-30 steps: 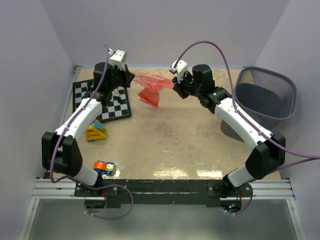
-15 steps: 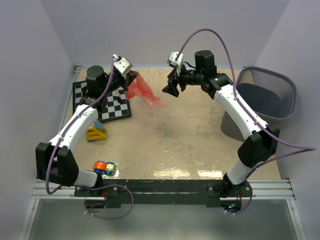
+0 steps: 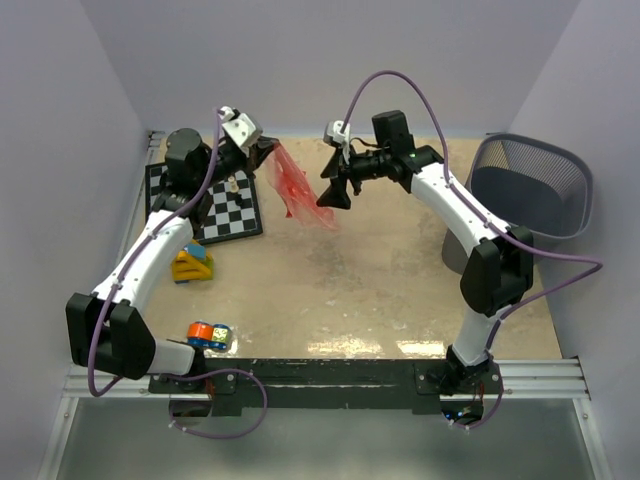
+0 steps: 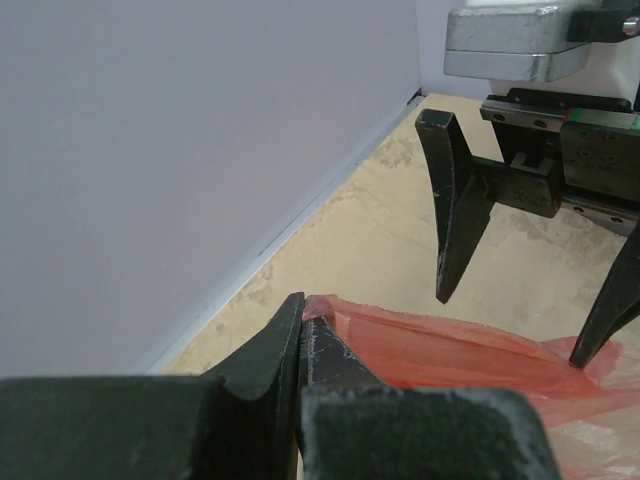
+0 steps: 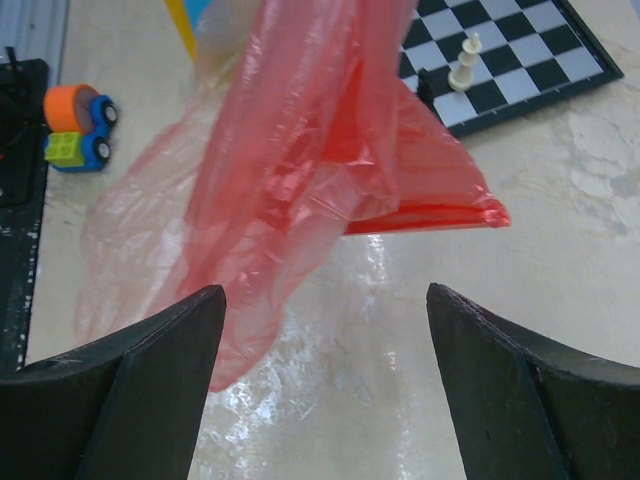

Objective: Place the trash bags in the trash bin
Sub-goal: Unfold the trash bag at the center of the board.

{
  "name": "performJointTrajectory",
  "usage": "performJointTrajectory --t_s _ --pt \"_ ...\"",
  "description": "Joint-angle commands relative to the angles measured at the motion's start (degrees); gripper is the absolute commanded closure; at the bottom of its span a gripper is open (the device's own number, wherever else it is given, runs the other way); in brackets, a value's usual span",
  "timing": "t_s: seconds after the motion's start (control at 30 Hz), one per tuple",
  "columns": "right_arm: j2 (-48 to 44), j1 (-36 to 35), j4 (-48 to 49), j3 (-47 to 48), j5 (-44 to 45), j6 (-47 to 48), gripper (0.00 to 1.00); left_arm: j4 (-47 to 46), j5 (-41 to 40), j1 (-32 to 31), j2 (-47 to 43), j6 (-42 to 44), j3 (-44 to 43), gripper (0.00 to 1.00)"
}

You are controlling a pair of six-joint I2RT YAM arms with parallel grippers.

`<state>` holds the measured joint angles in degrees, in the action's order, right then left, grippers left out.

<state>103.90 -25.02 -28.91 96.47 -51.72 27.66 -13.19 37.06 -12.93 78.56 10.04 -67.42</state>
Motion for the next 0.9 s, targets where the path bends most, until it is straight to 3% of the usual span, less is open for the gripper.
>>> performJointTrajectory --t_s 0.0,0.3,0.4,0.7,0.87 --pt "-0.98 -0.30 0.17 2.85 -8.21 -1.47 0.16 -2.72 1.35 -0.69 -1.31 -0.64 -3.25 1.00" --pt "-0.98 0.23 3.06 2.59 -12.96 -8.76 0.28 -2.71 -0.15 -1.49 -1.13 0.42 -3.86 1.00" --pt "-0.80 0.23 4.47 1.97 -11.30 -9.73 0.34 -3.77 0.03 -1.49 -1.13 -0.81 -3.95 1.00" --pt "0.60 0.49 8.42 2.15 -6.02 -13.42 0.37 -3.86 0.21 -1.66 -1.48 -0.90 -4.91 1.00" --pt "0.69 0.76 8.60 1.45 -7.68 -13.69 0.55 -4.12 -0.67 -1.66 -1.48 -1.08 -5.27 1.00"
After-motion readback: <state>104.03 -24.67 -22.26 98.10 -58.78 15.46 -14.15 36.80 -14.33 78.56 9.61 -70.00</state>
